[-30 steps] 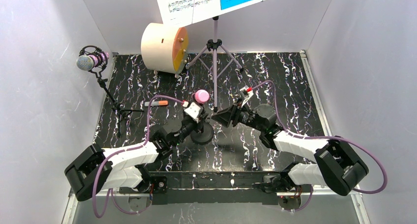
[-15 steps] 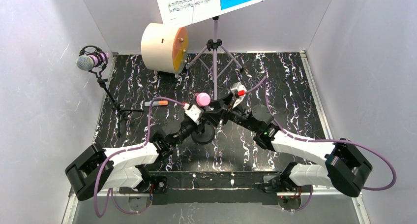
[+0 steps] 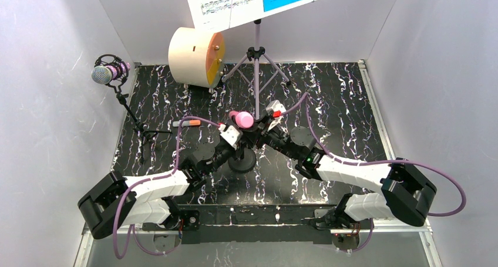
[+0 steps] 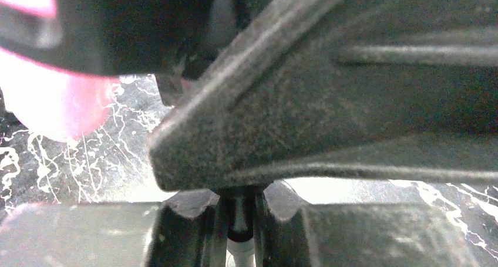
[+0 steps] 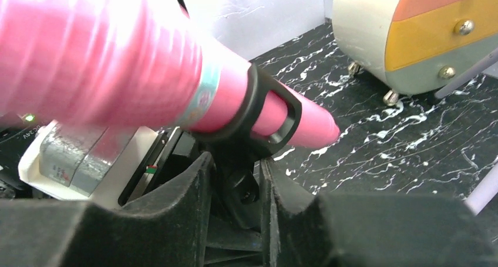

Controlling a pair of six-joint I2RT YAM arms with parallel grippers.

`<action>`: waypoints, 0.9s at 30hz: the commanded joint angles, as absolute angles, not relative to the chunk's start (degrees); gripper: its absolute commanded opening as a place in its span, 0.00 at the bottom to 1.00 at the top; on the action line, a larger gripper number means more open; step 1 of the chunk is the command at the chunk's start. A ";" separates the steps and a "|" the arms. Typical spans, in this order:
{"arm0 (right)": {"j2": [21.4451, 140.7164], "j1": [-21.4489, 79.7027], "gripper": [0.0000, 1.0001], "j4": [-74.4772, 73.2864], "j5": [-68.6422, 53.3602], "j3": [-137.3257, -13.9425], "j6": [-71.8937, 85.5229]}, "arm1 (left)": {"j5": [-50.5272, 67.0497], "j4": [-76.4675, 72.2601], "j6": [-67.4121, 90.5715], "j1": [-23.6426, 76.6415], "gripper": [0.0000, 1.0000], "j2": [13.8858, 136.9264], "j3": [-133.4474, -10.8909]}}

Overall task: Pack up the instrument practice props
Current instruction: Adjust the microphone stand at the center of the board.

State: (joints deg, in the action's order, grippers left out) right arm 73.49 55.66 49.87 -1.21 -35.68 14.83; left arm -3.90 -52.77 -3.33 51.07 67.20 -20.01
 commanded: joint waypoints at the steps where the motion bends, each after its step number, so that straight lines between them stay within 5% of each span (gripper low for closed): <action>1: 74.10 55.35 0.27 50.98 1.39 -37.48 11.47 | -1.65 -52.56 -4.04 51.69 0.09 66.27 -18.81; 5: 73.62 55.32 0.06 50.73 0.36 -37.19 9.63 | -3.96 -52.49 -2.30 51.72 0.43 65.05 -18.72; 8: 73.51 55.43 0.01 49.56 -1.65 -37.39 7.22 | -5.24 -52.39 -0.48 51.70 0.57 63.29 -18.50; 27: 76.23 55.37 0.03 63.68 -0.33 -24.89 5.87 | -5.48 -51.15 4.25 51.69 0.67 52.13 -10.75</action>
State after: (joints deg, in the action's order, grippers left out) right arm 75.09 55.57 56.10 -1.67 -26.48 5.78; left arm -5.34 -50.81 3.14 51.51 53.63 -11.64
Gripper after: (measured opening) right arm 0.310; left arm 0.666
